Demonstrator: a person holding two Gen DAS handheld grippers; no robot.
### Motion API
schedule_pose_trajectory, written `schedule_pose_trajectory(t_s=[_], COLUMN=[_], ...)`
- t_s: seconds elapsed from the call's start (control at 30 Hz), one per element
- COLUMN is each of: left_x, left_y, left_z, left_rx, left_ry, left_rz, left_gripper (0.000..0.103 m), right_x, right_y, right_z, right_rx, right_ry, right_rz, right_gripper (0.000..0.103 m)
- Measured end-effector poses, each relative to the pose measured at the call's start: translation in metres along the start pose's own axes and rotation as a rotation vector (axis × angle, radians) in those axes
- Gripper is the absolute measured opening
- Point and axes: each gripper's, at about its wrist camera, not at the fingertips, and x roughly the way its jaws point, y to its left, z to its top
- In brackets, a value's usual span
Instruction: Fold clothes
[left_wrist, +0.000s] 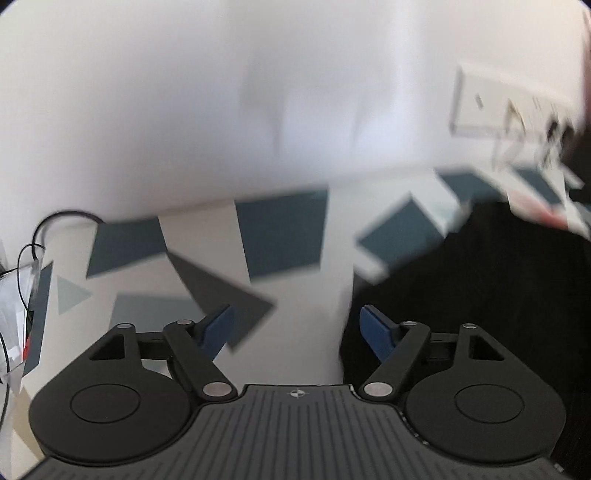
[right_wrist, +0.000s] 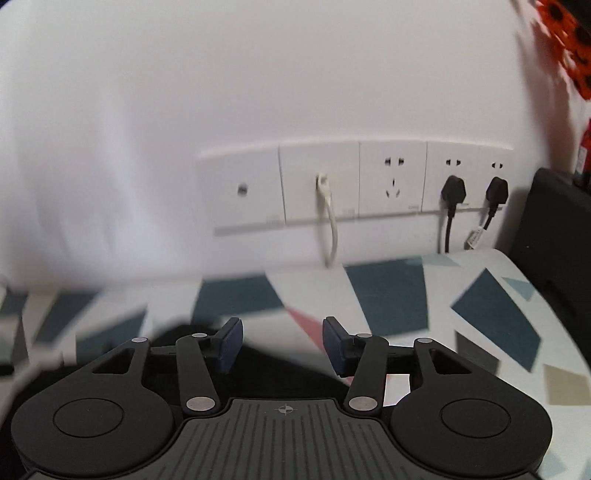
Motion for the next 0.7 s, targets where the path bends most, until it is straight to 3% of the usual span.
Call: schedule_pose_trajectory(t_s=[0.13,0.3,0.37,0.57,0.7], left_x=[-0.001,-0.015,-0.024,-0.044,-0.046], left_y=[-0.001,0.001,0.002,0.011,0.013], left_z=[-0.020,-0.038,-0.044,-0.063,-0.070], left_rx=[0.013,0.009,0.019,0.136,0.124], left_ry=[0.057,0.078,0.085,0.111,0.114], left_rz=[-0.018,-0.007,-0.001,0.051,0.032], left_gripper=[0.079,0.084,0.084,0.085,0.087], right_x=[0.005,0.004,-0.004,-0.023,-0.018], right_y=[-0.001,-0.027,-0.029,0.005,0.022], right_z=[-0.031,-0.045,-0.049,-0.050,-0.055], right_rx=[-0.083,0.071,0.105,0.036,0.018], right_ry=[0.077,0.134,0.127,0.135,0.156], right_rz=[-0.052,-0.156,-0.140,-0.038,-0.017], right_gripper=[0.049,0.049,0.050,0.058,0.059])
